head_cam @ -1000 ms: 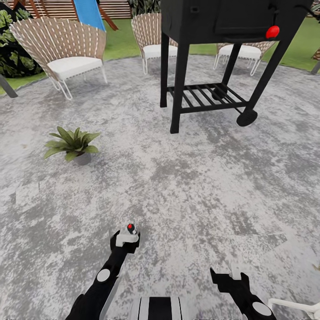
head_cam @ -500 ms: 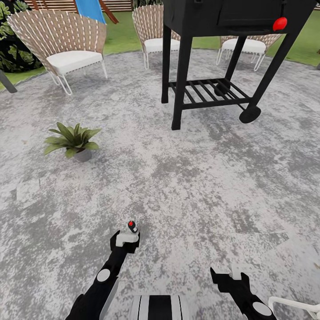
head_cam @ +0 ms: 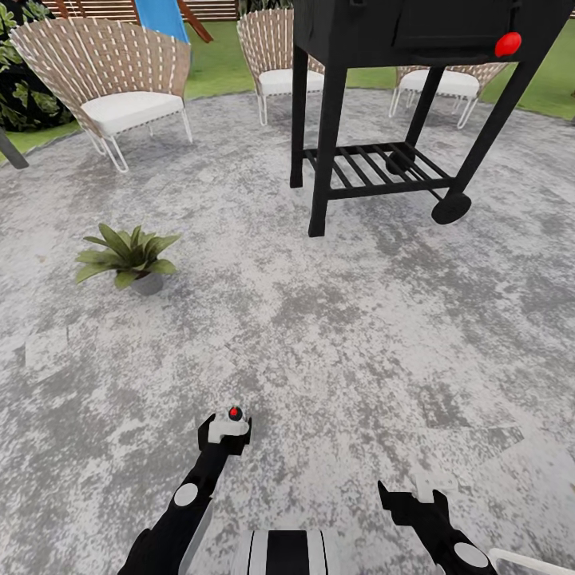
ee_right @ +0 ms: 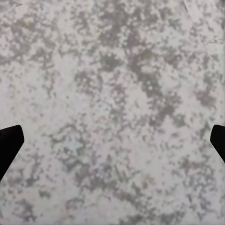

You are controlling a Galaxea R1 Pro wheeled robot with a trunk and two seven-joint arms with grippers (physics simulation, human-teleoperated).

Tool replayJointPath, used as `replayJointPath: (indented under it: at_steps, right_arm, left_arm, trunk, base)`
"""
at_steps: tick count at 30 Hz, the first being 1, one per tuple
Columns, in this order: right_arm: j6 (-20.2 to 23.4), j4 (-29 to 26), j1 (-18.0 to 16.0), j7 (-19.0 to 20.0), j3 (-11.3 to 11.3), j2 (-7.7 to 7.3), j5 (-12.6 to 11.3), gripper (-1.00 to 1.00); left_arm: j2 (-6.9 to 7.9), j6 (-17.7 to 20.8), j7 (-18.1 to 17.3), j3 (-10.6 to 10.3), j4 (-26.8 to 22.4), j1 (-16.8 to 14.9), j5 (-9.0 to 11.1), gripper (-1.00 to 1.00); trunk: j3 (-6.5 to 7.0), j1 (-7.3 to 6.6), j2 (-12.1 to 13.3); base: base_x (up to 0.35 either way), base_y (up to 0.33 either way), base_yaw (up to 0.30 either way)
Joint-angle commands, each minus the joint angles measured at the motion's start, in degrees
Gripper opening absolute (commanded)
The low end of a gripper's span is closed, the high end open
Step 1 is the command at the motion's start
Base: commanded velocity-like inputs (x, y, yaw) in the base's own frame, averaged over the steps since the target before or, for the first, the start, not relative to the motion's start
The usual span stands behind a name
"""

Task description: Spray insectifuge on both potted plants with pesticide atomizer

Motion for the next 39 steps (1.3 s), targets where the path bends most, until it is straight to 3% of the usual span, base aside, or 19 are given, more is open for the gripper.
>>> replayJointPath:
  at_steps: [1,7,12,18,25,39]
  right_arm:
    - [0.3,-0.1,0.0,0.0,0.0,-0.01,0.0,1.00]
    - [0.3,-0.1,0.0,0.0,0.0,-0.01,0.0,1.00]
    - [0.3,-0.1,0.0,0.0,0.0,-0.01,0.0,1.00]
    - [0.3,-0.1,0.0,0.0,0.0,-0.01,0.0,1.00]
    - [0.3,-0.1,0.0,0.0,0.0,-0.01,0.0,1.00]
    - [0.3,-0.1,0.0,0.0,0.0,-0.01,0.0,1.00]
  left_arm:
    - [-0.03,-0.2,0.0,0.1,0.0,0.0,-0.5,1.00]
    - [-0.03,-0.1,0.0,0.1,0.0,0.0,-0.5,1.00]
    - [-0.03,-0.1,0.0,0.1,0.0,0.0,-0.5,1.00]
    - [-0.03,-0.1,0.0,0.1,0.0,0.0,-0.5,1.00]
    - [-0.03,-0.1,0.0,0.1,0.0,0.0,-0.5,1.00]
    - [-0.01,-0.2,0.1,0.1,0.0,0.0,-0.5,1.00]
  trunk:
    - [-0.03,0.00,0.0]
    - [-0.08,0.00,0.0]
    - [-1.55,0.12,-0.1]
    - [-1.91,0.12,-0.1]
    - [-3.88,0.31,-0.2]
    - [-4.19,0.31,-0.2]
  base:
    - [0.012,0.000,0.000]
    - [0.004,0.000,0.000]
    - [0.000,0.000,0.000]
    - [0.000,0.000,0.000]
    - [0.000,0.000,0.000]
    - [0.021,0.018,0.000]
